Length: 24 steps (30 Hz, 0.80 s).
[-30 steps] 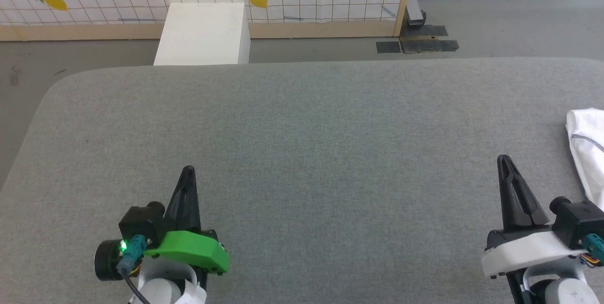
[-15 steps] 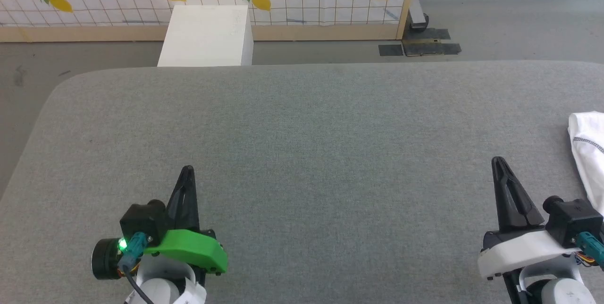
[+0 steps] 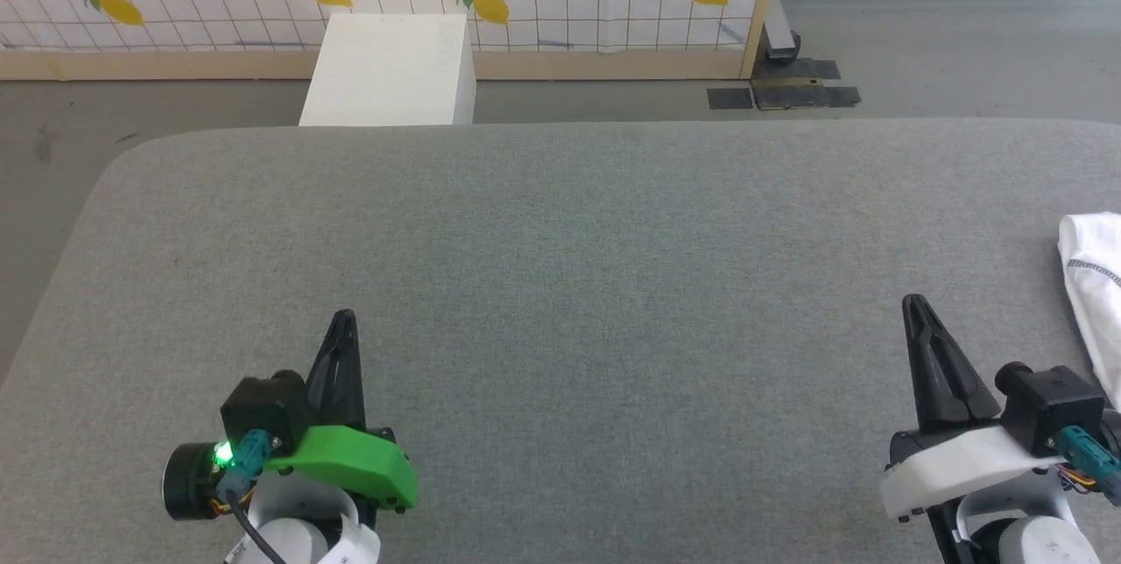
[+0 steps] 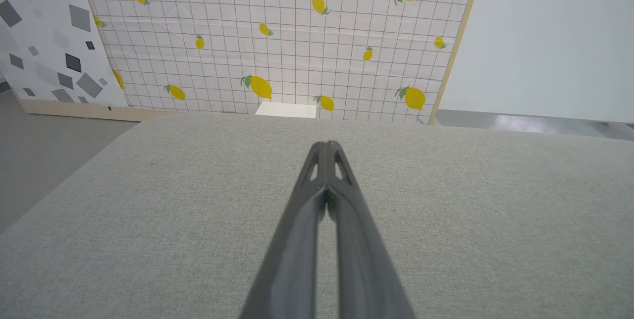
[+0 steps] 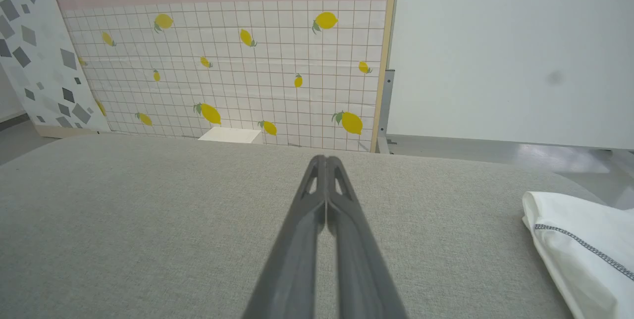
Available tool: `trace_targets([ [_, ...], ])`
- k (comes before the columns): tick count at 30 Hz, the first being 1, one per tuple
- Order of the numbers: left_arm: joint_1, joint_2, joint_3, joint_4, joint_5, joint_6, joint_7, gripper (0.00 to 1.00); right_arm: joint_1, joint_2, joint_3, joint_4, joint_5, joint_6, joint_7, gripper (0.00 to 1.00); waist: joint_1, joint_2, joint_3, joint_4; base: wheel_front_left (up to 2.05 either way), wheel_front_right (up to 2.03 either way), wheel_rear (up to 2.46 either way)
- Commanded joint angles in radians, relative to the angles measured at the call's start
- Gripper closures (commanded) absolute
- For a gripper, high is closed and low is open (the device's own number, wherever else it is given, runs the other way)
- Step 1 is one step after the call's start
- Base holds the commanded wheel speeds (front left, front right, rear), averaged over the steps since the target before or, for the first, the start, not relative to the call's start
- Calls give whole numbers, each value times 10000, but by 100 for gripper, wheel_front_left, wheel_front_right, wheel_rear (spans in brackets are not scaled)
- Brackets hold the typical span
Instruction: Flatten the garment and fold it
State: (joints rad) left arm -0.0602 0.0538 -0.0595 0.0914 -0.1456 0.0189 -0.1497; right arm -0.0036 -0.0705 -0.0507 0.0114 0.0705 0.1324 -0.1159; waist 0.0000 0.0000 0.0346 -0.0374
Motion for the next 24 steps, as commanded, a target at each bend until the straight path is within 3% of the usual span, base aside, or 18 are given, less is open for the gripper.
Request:
trace_targets([
  [1, 194, -16, 46, -59, 137, -31, 57, 100, 16, 58, 39, -44, -61, -7, 47, 100, 0, 0, -7, 8, 0, 0, 0],
  [24, 326, -22, 224, -336, 564, -82, 523, 100, 22, 105, 190, -66, -269, -11, 408, 100, 0, 0, -117, 127, 0, 0, 0],
])
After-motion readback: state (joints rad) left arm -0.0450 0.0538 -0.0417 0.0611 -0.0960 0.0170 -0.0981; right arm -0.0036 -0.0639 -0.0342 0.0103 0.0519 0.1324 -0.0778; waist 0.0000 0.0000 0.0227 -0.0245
